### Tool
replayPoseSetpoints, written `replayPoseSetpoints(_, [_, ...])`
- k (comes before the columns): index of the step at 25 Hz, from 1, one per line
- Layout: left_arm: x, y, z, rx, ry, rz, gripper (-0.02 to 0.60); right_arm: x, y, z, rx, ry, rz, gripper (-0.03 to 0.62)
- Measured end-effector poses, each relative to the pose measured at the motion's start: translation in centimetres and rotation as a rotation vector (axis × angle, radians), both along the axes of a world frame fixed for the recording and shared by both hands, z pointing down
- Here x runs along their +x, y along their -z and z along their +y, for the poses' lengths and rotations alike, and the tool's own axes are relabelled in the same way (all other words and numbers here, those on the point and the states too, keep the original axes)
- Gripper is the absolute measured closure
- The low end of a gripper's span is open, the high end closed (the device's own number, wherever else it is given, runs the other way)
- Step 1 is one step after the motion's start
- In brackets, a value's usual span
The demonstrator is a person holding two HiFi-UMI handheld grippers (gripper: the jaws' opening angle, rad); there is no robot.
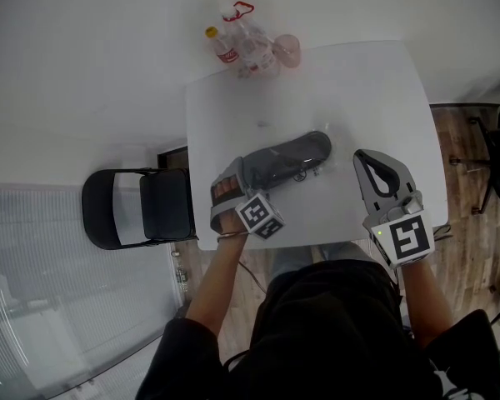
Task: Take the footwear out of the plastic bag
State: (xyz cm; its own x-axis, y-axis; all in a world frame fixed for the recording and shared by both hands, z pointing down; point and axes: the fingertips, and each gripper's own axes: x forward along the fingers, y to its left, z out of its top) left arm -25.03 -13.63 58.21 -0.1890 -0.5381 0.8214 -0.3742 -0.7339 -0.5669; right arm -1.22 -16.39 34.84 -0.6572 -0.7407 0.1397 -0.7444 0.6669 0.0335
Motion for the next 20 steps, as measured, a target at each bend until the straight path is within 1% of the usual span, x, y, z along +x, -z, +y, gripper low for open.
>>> replayPoseSetpoints(2, [-0.4,-0.7,-0.5,-0.061,0.002,0.003,0.013,0.1,0.1,-0.2,0.005,0.001,-0.005,0.577])
replayPoseSetpoints(5, [-0.6,-1.4,-1.3,-0.164,-0.016,0.031,0.009,0.4,0.2,-0.4,0.009,-0.008,-0.004,0.577])
replayPoseSetpoints(8, [-0.3,-2.3,-1.6,-0.286,-0.055,0.058,0.009,0.7,0.3,-0.7,0.020,-0.017,0.000,0.577])
replayPoseSetpoints(10, [-0.1,-2.7,-1.7,-0.351,-0.091,0.072,0.009,0.8,0.3,-0.9,0.027,-0.023,0.003,0.577])
replayPoseSetpoints(16, [0.7,-3.5,-1.6,-0.497,-0.176,0.129,0.008,1.0,0.4,-1.7,0.032,-0.035,0.023,0.577])
replayPoseSetpoints(20, [0.8,-3.9,-1.6,-0.588,-0.177,0.186,0.003,0.9,0.4,-2.5,0.030,-0.043,0.030,0.577])
